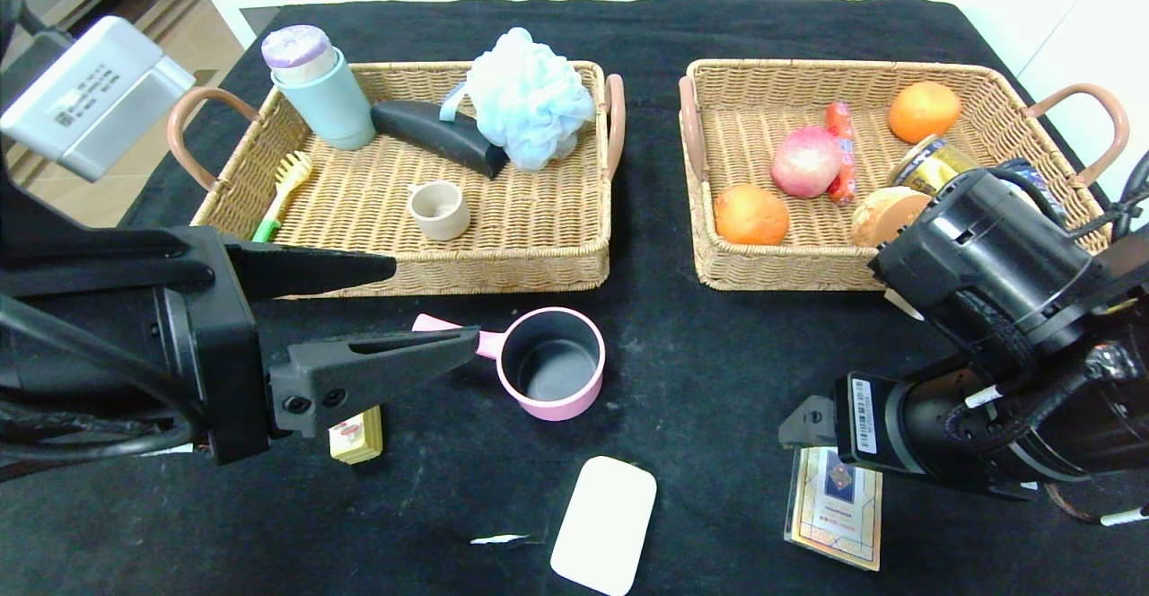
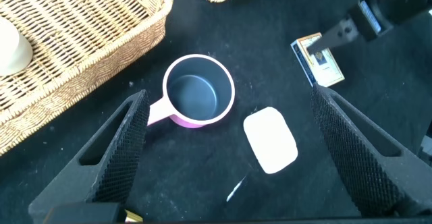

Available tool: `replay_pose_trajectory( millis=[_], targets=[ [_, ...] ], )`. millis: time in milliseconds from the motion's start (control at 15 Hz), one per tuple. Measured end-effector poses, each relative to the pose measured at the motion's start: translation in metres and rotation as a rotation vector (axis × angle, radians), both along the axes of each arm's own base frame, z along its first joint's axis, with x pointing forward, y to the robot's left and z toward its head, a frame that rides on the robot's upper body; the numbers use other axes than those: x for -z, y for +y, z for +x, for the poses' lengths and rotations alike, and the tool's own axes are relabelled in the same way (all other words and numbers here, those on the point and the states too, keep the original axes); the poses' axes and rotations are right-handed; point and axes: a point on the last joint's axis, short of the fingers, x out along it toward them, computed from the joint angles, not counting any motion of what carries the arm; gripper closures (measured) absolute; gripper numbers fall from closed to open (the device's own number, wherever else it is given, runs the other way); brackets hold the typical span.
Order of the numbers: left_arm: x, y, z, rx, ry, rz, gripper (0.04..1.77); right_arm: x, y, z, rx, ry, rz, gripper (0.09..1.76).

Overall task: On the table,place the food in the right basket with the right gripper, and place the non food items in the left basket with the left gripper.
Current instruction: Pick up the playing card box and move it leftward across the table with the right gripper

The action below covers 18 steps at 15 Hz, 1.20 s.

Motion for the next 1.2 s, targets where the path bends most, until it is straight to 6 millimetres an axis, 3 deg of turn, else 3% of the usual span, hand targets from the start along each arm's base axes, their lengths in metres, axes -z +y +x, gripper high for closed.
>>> replay_pose_trajectory(
  millis=[1200],
  targets=[
    [0.001, 0.0, 0.0, -0.001, 0.004, 0.003, 0.09, 0.03, 0.003, 0.02, 0.115, 0.135, 0.017, 0.14]
  ],
)
